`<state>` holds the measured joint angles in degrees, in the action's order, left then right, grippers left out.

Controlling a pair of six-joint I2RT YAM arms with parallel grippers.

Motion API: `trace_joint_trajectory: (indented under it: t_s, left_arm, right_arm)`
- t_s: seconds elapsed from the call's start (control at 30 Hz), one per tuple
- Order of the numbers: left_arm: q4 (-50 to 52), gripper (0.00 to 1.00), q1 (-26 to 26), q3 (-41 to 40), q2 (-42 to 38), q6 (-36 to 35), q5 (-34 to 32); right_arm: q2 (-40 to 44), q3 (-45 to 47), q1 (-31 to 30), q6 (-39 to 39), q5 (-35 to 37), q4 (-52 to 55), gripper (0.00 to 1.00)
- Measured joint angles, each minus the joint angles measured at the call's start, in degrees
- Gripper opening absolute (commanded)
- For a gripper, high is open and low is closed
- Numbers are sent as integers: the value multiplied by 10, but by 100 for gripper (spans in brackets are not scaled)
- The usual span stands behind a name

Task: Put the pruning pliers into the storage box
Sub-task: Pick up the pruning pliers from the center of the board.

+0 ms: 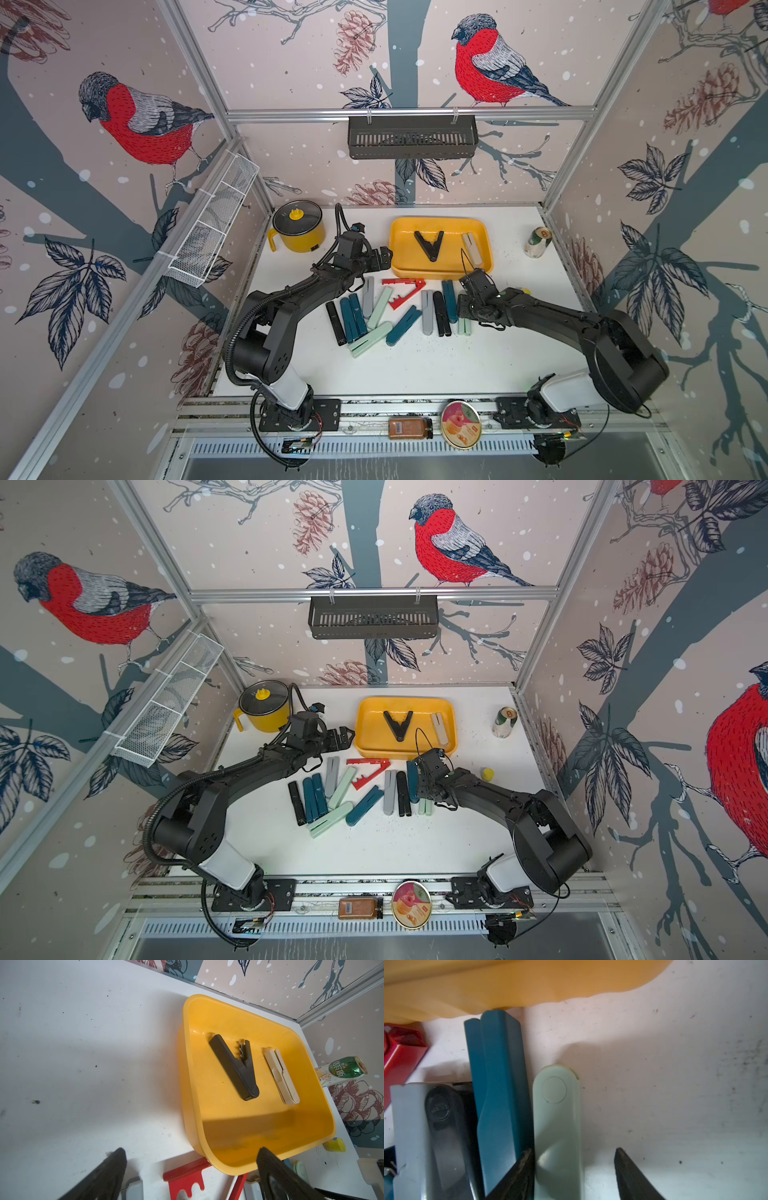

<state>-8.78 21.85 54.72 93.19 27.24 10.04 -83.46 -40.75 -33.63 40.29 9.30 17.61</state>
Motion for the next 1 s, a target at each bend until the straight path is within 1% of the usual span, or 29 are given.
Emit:
trace_joint_trajectory:
  t_s: [0.17, 0.27, 0.43, 0.53, 0.6, 0.8, 1.0]
  left_arm:
    - [0, 98, 0, 0, -1, 0, -2]
    - [0, 98, 0, -1, -1, 0, -10]
    - [0, 98, 0, -2, -1, 0, -10]
    - [0, 98, 0, -2, -3, 0, -10]
    - [0, 98, 0, -2, -4, 0, -10]
    - [0, 98, 0, -3, -5, -2, -10]
    - [-1, 98, 0, -8, -7, -2, -10]
  right_arm:
    - [-11, 2, 19, -1, 3, 1, 56]
    - [-12, 8, 30, -5, 4, 3, 56]
    - [-14, 10, 29, -14, -2, -2, 55]
    - [-19, 12, 25, -15, -4, -11, 51]
    - [-20, 15, 25, -15, -2, -19, 49]
    - [-17, 17, 34, -15, -4, -26, 39]
    - [7, 12, 41, -17, -9, -14, 34]
